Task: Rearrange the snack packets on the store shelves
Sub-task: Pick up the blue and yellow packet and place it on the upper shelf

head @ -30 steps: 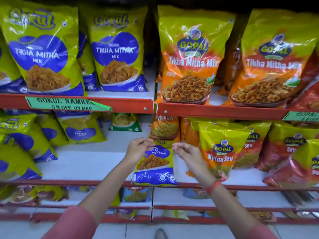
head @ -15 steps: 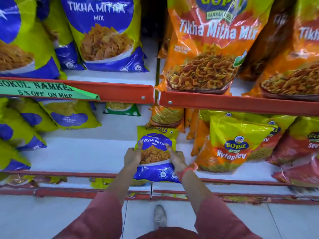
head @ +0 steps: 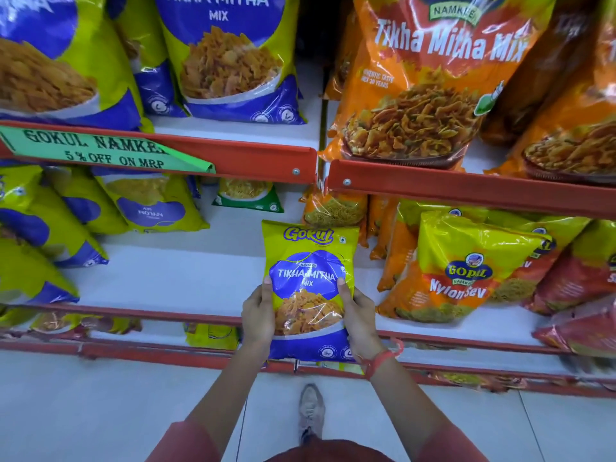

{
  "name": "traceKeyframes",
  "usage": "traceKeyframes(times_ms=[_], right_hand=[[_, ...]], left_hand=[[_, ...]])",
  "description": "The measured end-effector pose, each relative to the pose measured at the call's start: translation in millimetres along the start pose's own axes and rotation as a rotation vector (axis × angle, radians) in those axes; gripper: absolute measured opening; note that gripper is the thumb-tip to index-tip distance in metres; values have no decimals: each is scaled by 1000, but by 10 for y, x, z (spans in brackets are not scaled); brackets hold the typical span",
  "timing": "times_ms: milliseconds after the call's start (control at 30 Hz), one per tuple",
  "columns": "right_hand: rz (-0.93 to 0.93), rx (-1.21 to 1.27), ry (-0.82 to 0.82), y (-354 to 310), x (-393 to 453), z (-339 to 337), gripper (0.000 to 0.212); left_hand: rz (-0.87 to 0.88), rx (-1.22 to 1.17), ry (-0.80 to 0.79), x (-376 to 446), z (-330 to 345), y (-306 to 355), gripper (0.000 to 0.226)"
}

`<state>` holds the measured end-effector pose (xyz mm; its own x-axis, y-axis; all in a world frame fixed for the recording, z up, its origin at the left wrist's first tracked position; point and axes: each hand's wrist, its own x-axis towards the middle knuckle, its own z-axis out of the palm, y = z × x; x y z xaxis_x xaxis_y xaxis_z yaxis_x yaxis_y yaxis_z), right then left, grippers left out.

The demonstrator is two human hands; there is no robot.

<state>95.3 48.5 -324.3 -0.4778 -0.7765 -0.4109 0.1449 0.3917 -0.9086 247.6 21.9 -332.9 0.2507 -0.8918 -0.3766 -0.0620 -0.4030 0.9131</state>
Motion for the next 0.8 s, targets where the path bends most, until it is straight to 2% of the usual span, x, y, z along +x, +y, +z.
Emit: traceKeyframes(times_ms=[167, 267, 300, 400, 500, 600, 733, 800], right_hand=[[-44, 17, -47, 7, -331, -70, 46], [-103, 63, -98, 3, -528, -91, 84], [-124, 69, -108, -50, -624, -84, 90], [-217, 118, -144, -168, -838, -93, 77], [-293, 181, -197, -344, -1013, -73, 79], [-356, 206, -203, -580, -1088, -53, 61], [-459, 248, -306, -997, -1208, 49, 67], [-501, 288, -339, -1268, -1248, 95, 50]], left_hand=[[85, -40, 5, -257, -191, -28, 44], [138, -98, 6, -466, -344, 43, 37], [157, -122, 2, -547, -394, 95, 36], [243, -155, 15, -714, -531, 227, 38], [335, -196, 37, -830, -682, 423, 33], [424, -223, 43, -891, -794, 654, 34], [526, -296, 41, -920, -937, 1059, 36], [588, -346, 14, -918, -998, 1351, 34]])
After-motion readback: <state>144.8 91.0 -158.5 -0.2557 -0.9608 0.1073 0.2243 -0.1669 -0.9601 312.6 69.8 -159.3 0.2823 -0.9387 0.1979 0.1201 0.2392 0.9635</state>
